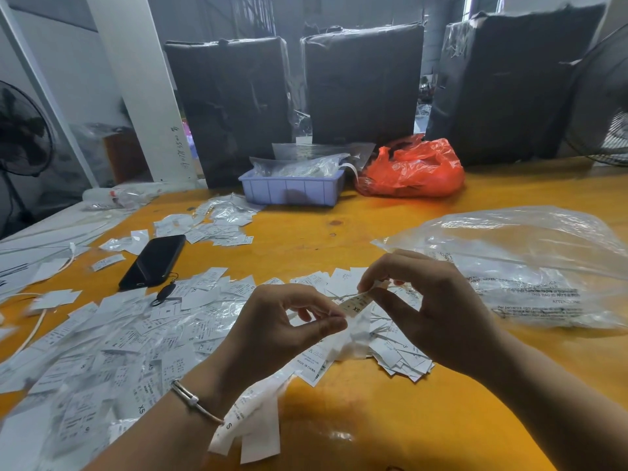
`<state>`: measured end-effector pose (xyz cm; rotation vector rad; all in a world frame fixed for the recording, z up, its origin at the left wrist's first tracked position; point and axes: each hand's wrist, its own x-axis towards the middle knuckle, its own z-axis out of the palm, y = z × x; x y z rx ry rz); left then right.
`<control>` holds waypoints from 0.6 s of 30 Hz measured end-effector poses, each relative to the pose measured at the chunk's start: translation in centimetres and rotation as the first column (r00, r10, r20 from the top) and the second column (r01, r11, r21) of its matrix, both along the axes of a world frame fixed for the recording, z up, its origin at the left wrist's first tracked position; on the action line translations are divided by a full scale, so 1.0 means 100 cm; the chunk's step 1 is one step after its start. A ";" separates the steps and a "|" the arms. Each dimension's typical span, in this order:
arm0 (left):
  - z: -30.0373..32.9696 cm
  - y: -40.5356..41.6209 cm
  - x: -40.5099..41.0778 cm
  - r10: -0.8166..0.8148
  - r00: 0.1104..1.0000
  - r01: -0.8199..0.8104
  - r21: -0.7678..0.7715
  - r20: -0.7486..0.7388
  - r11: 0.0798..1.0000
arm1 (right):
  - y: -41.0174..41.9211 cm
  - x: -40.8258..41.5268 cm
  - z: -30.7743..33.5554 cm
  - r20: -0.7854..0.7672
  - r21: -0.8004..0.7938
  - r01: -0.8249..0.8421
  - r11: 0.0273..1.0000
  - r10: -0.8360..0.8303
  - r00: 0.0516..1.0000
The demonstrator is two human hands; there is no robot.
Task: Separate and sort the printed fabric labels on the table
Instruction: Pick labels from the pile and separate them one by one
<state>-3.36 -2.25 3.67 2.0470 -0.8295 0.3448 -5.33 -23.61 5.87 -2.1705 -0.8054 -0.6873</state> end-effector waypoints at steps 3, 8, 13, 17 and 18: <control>0.001 0.000 0.000 0.005 1.000 -0.005 0.008 -0.011 1.000 | -0.002 0.000 0.001 -0.042 -0.037 -0.007 0.999 0.006 0.999; 0.000 -0.001 0.000 0.016 0.999 -0.015 0.016 -0.028 1.000 | -0.002 0.002 0.001 -0.078 -0.056 -0.024 0.998 0.020 0.997; -0.001 -0.005 0.000 0.007 0.997 -0.004 0.033 -0.077 0.999 | 0.004 0.003 -0.005 -0.098 -0.057 -0.024 0.998 0.018 0.995; 0.000 -0.005 0.000 0.021 0.991 -0.026 -0.038 -0.132 0.999 | 0.004 0.003 -0.007 -0.037 0.159 0.038 0.987 -0.033 0.999; 0.001 -0.004 0.000 0.021 0.989 -0.030 -0.056 -0.148 0.998 | 0.004 0.003 -0.007 -0.022 0.164 0.051 0.985 -0.048 0.999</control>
